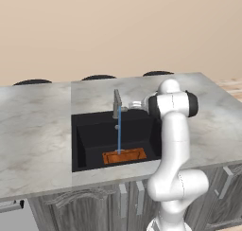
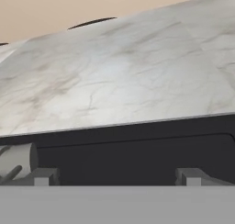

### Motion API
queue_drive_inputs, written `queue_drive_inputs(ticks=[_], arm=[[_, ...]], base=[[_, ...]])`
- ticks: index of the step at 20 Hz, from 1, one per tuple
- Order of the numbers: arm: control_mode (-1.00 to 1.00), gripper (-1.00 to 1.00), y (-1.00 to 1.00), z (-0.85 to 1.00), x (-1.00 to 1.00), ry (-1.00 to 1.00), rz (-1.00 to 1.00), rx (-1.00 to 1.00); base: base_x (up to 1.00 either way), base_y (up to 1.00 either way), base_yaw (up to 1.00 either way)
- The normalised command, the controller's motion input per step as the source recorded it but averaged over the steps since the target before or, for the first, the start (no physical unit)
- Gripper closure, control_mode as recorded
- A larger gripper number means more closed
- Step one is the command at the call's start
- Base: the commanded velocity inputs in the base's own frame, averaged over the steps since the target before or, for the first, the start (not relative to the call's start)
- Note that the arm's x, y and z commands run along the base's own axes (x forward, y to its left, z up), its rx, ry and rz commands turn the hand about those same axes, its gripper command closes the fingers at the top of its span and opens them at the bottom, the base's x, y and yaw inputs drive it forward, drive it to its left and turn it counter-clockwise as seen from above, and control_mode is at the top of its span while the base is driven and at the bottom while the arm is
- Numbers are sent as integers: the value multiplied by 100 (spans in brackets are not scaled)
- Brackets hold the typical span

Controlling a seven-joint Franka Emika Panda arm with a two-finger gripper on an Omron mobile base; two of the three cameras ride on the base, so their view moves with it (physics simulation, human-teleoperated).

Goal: Turn on the sink faucet with hot water and rinse the cutting board for ten seconds, then turn off the faucet. Push the cutting board to reach the water if necessary.

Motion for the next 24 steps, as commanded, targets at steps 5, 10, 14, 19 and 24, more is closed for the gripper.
queue_drive_inputs(ticks=[5, 10, 14, 19, 24], arm=[[-100, -100, 11, 0, 6, 1, 0, 0], [-100, -100, 13, 0, 3, 1, 0, 0], [-100, -100, 8, 0, 0, 0, 0, 0], [-100, -100, 11, 0, 0, 1, 0, 0], [-100, -100, 16, 0, 0, 0, 0, 0]], base=[[0, 0, 0], [0, 0, 0], [0, 0, 0], [0, 0, 0], [0, 0, 0]])
